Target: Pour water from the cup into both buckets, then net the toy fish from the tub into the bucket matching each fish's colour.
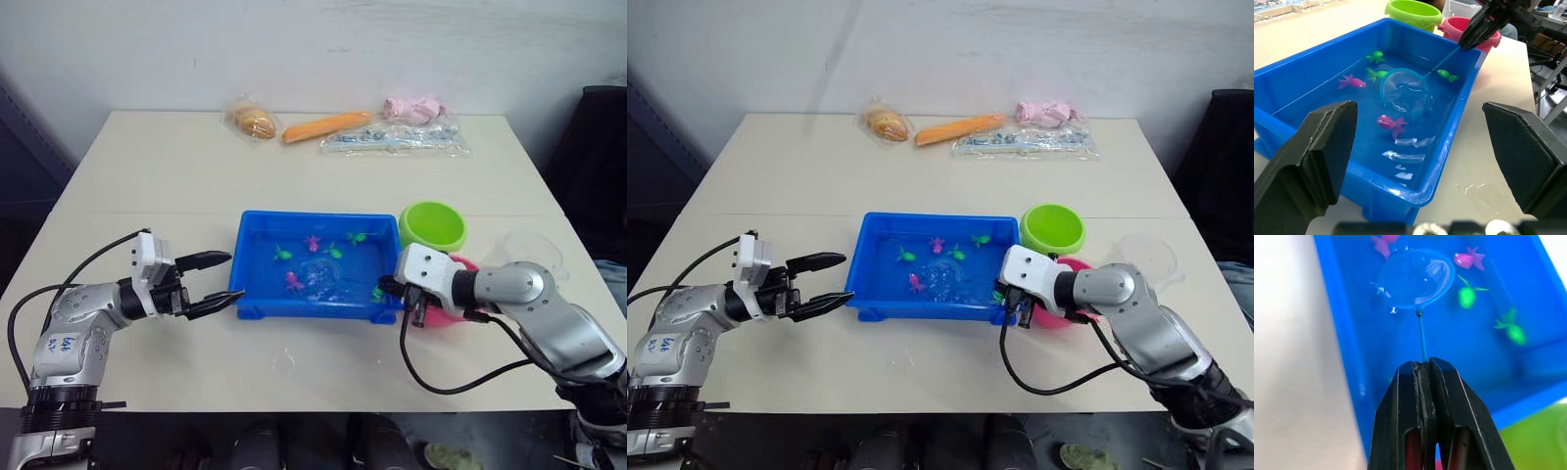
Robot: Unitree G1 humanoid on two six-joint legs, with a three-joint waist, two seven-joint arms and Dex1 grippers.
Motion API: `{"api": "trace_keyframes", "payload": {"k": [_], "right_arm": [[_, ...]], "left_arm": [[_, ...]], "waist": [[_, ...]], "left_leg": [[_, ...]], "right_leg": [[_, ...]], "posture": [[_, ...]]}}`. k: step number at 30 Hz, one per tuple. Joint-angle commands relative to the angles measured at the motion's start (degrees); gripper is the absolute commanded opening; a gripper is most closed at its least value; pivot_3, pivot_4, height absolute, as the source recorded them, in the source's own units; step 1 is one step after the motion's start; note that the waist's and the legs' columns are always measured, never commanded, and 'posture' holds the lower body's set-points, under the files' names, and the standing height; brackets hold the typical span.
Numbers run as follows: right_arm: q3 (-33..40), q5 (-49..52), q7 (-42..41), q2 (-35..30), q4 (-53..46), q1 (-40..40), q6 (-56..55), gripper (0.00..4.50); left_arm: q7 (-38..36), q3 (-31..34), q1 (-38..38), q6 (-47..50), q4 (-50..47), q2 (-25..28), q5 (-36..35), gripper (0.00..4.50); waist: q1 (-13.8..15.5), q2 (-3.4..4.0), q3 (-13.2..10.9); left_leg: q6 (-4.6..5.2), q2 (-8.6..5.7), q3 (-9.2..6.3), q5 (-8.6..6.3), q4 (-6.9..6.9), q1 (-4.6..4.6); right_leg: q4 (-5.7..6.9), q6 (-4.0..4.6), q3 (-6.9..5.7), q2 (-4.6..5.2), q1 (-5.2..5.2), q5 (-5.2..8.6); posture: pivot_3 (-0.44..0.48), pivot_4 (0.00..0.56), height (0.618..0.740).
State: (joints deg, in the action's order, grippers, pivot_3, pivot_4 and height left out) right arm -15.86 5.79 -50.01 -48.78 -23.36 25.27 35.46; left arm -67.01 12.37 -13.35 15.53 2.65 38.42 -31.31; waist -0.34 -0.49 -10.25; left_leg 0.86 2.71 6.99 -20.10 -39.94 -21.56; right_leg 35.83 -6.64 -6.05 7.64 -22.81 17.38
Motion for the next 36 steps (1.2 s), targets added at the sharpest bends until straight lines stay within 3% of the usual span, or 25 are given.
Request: {"api": "trace_keyframes", "payload": {"k": [1,14,26,36], "right_arm": [[-1.4,-2.1,0.6,1.3,0.1,2.8,1.5,0.0],[-6.1,-0.8,-0.3,11.9,4.1,8.8,6.9,0.0],[0.6,9.4,0.0,18.8,4.6,5.6,12.7,0.0],[9.7,18.7,-0.2,15.4,-3.2,0.6,17.5,0.0]], "left_arm": [[0.1,0.5,-0.7,-0.4,-1.4,0.3,-0.7,4.41],[-2.1,2.2,1.2,-2.4,1.4,4.9,0.6,4.41],[-3.2,2.6,2.0,-4.2,3.3,5.2,0.4,4.41],[-4.9,2.8,0.4,-5.0,6.0,4.0,-1.1,4.41]], "waist": [[0.0,0.0,0.0],[-1.3,0.0,0.0],[-1.2,0.0,0.0],[-1.1,0.0,0.0]], "left_leg": [[-0.01,0.0,0.01,0.0,0.01,0.0],[-0.04,0.01,0.06,0.01,0.13,-0.1],[-0.05,-0.02,0.08,0.03,-0.01,-0.73],[-0.05,-0.02,0.05,0.03,0.0,-0.73]], "right_leg": [[0.01,0.0,0.0,0.0,-0.02,0.0],[0.05,0.0,-0.03,-0.02,-0.17,0.0],[0.14,-0.02,-0.06,-0.06,-0.78,-0.01],[0.12,-0.03,-0.07,-0.08,-0.78,-0.02]], "posture": [[0.0,0.15,0.74],[0.0,0.15,0.74],[0.0,0.15,0.74],[0.0,0.15,0.74]]}}
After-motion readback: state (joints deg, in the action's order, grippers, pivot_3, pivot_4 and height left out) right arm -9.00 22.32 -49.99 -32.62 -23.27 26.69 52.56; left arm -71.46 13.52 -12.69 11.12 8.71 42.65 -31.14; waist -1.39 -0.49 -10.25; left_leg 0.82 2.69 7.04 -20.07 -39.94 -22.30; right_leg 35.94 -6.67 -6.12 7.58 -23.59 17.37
